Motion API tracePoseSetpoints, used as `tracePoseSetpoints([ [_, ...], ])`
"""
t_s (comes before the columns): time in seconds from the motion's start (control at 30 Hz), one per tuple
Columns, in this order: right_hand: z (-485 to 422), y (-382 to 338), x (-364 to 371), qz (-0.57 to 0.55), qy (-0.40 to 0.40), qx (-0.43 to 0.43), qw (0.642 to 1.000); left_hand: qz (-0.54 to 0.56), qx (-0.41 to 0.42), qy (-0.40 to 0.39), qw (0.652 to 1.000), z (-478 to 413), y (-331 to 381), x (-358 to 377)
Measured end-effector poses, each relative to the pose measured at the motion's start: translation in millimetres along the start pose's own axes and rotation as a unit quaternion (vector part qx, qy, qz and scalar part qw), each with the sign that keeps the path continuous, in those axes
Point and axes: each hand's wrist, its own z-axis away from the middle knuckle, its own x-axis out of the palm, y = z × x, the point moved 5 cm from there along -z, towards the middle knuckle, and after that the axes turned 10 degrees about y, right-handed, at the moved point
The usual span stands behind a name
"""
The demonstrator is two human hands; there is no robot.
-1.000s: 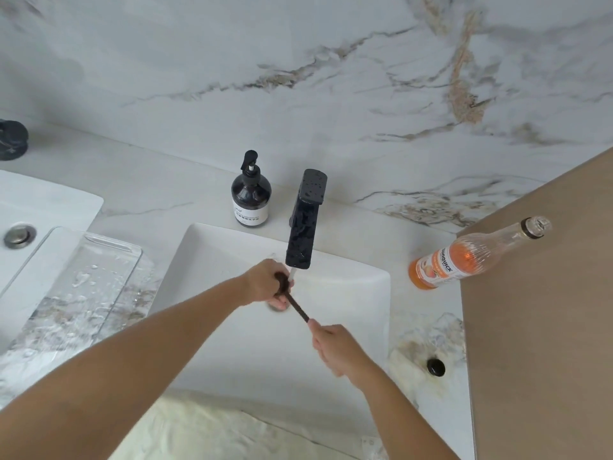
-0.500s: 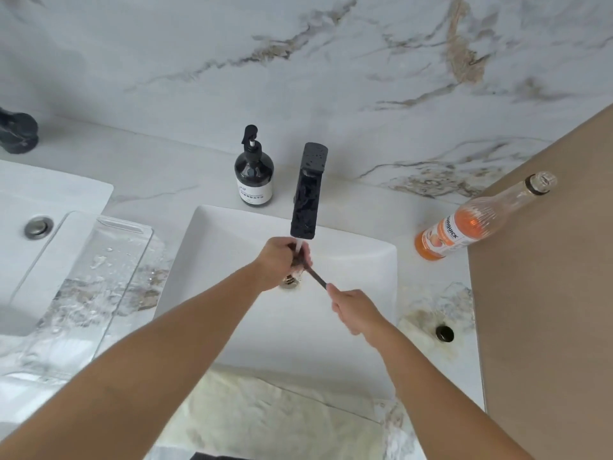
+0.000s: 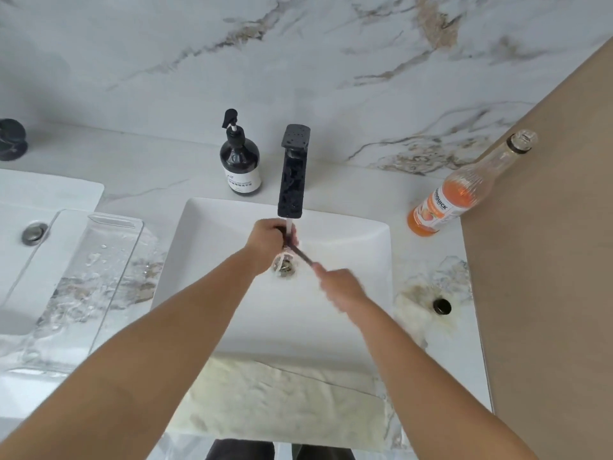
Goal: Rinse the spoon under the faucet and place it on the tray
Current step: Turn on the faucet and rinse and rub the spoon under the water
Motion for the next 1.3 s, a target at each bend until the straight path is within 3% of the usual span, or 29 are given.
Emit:
tracePoseSetpoints([
  [0.07,24,-4,45,-0.239,-0.168,0.112,0.950,0.245,-0.121,0.020,0.962,1,-1,8],
  [0.1,31,-7,55,-0.298,-0.198,0.127,0.925,0.278,-0.142,0.021,0.950,1,-2,10],
  [0.13,32,-8,56,-0.298,-0.185,0.114,0.929,0.246,-0.136,0.012,0.960,3,0,9],
  [0.17,28,-7,49,-0.248,-0.140,0.079,0.955,0.197,-0.115,-0.013,0.974,5,4,10],
  [0.23,17,-2,20,-0.045,0.008,-0.028,0.999,0.064,-0.068,-0.043,0.995,9,7,9],
  [0.3,8,9,-8,0.144,0.112,-0.088,0.979,-0.060,-0.054,-0.073,0.994,10,2,10],
  [0.33,3,13,-19,0.182,0.149,-0.102,0.967,-0.128,-0.025,-0.078,0.988,10,2,10],
  [0.4,-8,15,-33,0.202,0.191,-0.118,0.953,-0.214,0.044,-0.062,0.974,9,5,12],
  [0.43,-10,12,-35,0.182,0.186,-0.112,0.959,-0.201,0.057,-0.044,0.977,8,6,11],
  [0.53,-4,8,-10,-0.059,0.059,-0.019,0.996,0.059,-0.061,-0.019,0.996,5,5,14],
  [0.6,15,9,32,-0.255,-0.093,0.083,0.959,0.169,-0.105,-0.012,0.980,7,4,20],
  [0.67,37,7,65,-0.359,-0.185,0.138,0.904,0.238,-0.154,-0.028,0.959,13,-1,28],
  [0.73,48,7,74,-0.386,-0.243,0.163,0.875,0.295,-0.208,-0.090,0.928,21,-7,30],
  [0.83,48,11,58,-0.363,-0.300,0.185,0.862,0.282,-0.218,-0.188,0.915,23,-6,19],
  [0.97,44,9,44,-0.379,-0.377,0.215,0.817,0.312,-0.219,-0.171,0.909,21,-5,15],
  [1.07,51,4,50,-0.445,-0.435,0.234,0.747,0.416,-0.253,-0.160,0.859,19,-13,21],
  [1.1,53,5,53,-0.455,-0.433,0.238,0.741,0.442,-0.269,-0.152,0.843,18,-15,23],
  [1.17,53,8,57,-0.446,-0.385,0.235,0.773,0.456,-0.289,-0.101,0.835,14,-21,25],
  [1.2,49,9,55,-0.424,-0.335,0.226,0.811,0.453,-0.298,-0.070,0.837,11,-23,24],
  [1.27,34,11,36,-0.295,-0.166,0.149,0.929,0.449,-0.307,-0.044,0.838,7,-22,23],
  [1.3,27,9,20,-0.175,-0.060,0.072,0.980,0.446,-0.303,-0.055,0.840,8,-19,23],
])
